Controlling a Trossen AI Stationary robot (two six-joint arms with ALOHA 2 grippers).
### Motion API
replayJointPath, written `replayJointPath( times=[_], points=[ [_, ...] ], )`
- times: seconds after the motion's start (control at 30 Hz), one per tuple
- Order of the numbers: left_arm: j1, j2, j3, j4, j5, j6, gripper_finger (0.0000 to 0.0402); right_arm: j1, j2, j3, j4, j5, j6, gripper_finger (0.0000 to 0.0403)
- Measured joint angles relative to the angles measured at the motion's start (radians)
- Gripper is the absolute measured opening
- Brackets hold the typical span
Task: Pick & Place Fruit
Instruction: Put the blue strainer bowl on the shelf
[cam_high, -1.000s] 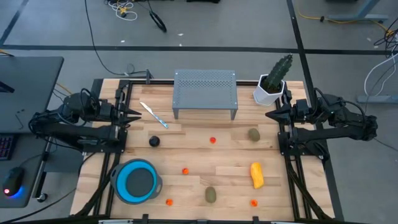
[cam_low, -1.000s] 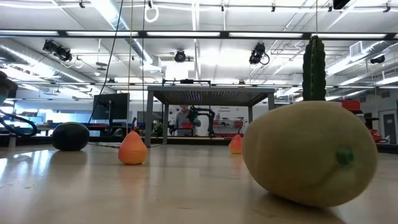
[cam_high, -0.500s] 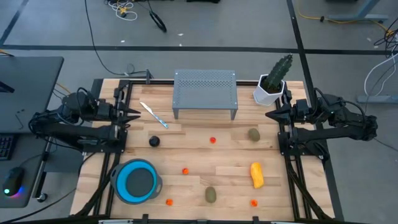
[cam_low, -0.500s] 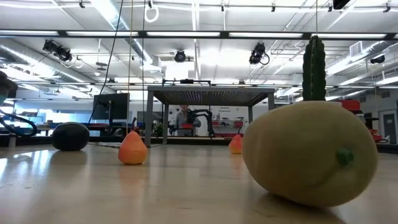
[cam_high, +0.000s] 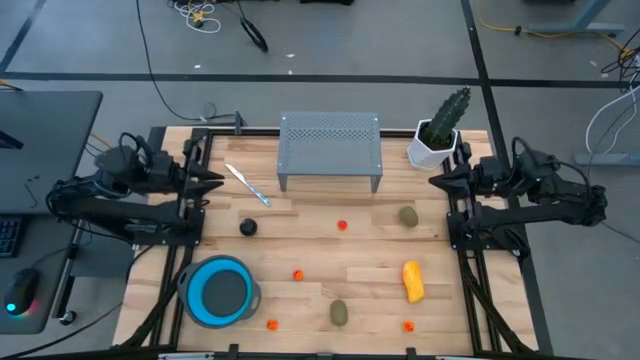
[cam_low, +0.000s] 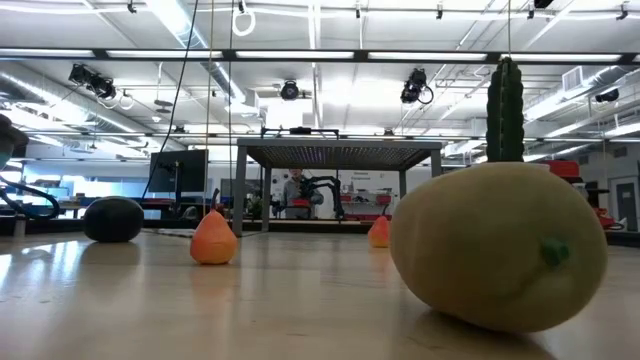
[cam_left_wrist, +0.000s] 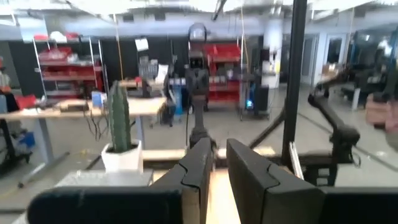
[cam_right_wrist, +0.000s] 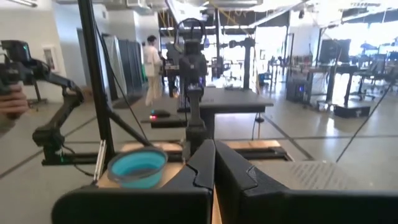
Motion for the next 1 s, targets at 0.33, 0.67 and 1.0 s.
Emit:
replayJointPath(
  times=[0.33,0.67,1.0],
  points=[
    [0.000,0.036,0.000,0.149,-0.066,0.002,0.0062,0.000,0.029,0.000,0.116,0.189,-0.013,0.0007],
    [0.000,0.343,0.002,-0.053,-0.094,-0.097,0.0062,0.000,0.323,0.000,0.127,0.260,-0.181,0.0007],
    [-0.092,0.568,0.231,-0.486,-0.087,-0.340,0.0062,0.000,0.515,0.000,0.114,0.261,-0.269,0.0007]
  ],
)
